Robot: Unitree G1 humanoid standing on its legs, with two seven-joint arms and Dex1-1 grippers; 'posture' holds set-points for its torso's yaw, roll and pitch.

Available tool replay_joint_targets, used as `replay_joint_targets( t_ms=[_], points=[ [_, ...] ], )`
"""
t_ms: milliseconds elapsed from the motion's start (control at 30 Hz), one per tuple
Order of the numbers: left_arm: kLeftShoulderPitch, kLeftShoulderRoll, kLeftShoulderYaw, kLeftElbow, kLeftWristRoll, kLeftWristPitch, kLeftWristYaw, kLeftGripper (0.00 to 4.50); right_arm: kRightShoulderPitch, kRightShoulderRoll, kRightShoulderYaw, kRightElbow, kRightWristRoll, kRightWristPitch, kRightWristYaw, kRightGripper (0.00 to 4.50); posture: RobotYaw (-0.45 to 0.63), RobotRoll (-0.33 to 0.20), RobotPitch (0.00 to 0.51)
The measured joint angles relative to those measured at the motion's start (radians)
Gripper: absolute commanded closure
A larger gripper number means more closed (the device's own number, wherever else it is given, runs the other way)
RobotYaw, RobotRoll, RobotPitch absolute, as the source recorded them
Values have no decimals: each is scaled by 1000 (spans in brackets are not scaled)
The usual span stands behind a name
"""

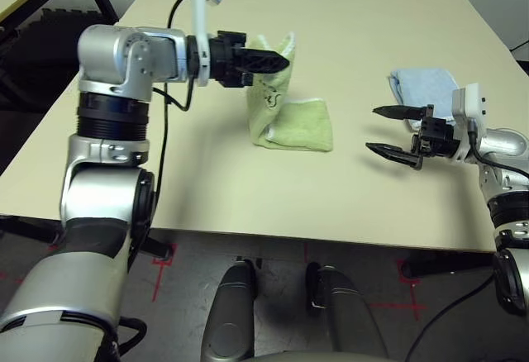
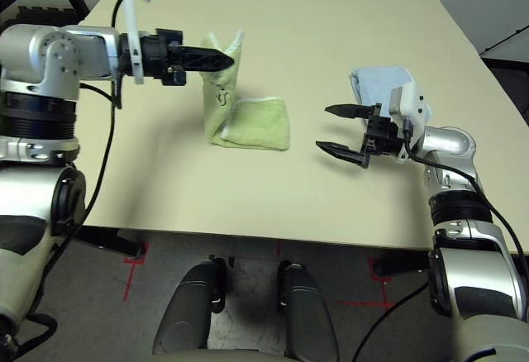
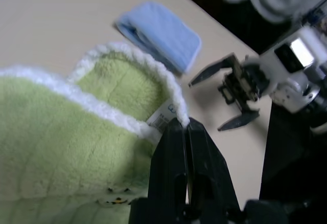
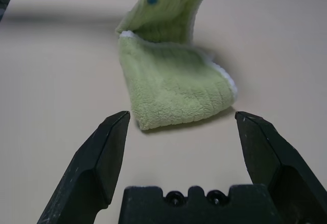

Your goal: Fold the towel and set it aside.

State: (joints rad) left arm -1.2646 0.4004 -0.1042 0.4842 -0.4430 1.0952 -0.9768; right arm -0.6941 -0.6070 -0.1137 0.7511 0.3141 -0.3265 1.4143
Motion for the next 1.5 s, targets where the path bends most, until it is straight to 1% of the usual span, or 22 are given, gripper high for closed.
replay_joint_targets(
  t_ms=[200, 300, 433, 633, 667, 700, 767, 800, 967, 1033, 1133, 1233, 1300, 1333, 1367, 1400, 1500],
  points=[
    [7, -36, -65, 6, 11, -14, -35, 4449, 0, 0, 0, -2, 0, 0, -7, 0, 129, 0, 142],
    [20, -50, -73, 9, 17, -16, -34, 4449, 0, -1, 0, -3, 0, 0, -9, 0, 130, 0, 140],
    [19, -90, -75, 9, 17, -18, -34, 4449, 0, -1, 0, -3, 0, 0, -14, 0, 129, 0, 139],
    [21, -117, -100, 42, 41, -49, -33, 4449, 0, -1, 0, -4, 0, 0, -18, 0, 120, 0, 142],
    [25, -119, -103, 44, 47, -54, -32, 4013, 0, -1, 0, -5, 0, 0, -18, 0, 118, 0, 143],
    [29, -121, -104, 45, 53, -60, -31, 3797, 0, -1, 0, -6, 0, 0, -18, 0, 118, 0, 143],
    [40, -125, -107, 44, 57, -66, -31, 3085, 0, -1, 0, -12, 0, 0, -18, 0, 119, 0, 144],
    [48, -127, -107, 43, 59, -66, -30, 2642, 0, -1, 0, -16, 1, 0, -18, 0, 119, 0, 145],
    [67, -128, -105, 27, 56, -59, -30, 699, 0, -1, 0, -17, 1, 0, -18, 0, 122, 0, 146],
    [67, -112, -85, -1, 40, -53, -35, 27, -2, -1, 0, -17, 1, 1, -18, 0, 124, 0, 147],
    [63, -60, 13, -35, -3, -91, -56, 27, -15, 0, 0, -17, 1, 3, -17, 0, 126, 0, 149],
    [77, 34, 77, -82, -11, -239, -123, 27, -37, 0, -1, -17, 6, 21, -14, 0, 135, 0, 152],
    [134, 101, 84, -89, 1, -385, -207, 27, -50, 10, -3, -21, 25, 71, -17, 0, 137, 0, 152],
    [161, 122, 81, -80, 14, -439, -238, 27, -51, 14, -5, -26, 31, 93, -18, 0, 134, 0, 154],
    [200, 146, 72, -59, 35, -525, -281, 27, -53, 24, -6, -36, 40, 123, -20, 0, 132, 0, 155],
    [233, 161, 62, -25, 57, -607, -321, 27, -54, 32, -6, -49, 48, 148, -20, 0, 126, 0, 156],
    [291, 167, 32, 93, 122, -832, -410, 27, -64, 50, -4, -67, 53, 188, -24, 0, 117, 0, 160]
  ],
)
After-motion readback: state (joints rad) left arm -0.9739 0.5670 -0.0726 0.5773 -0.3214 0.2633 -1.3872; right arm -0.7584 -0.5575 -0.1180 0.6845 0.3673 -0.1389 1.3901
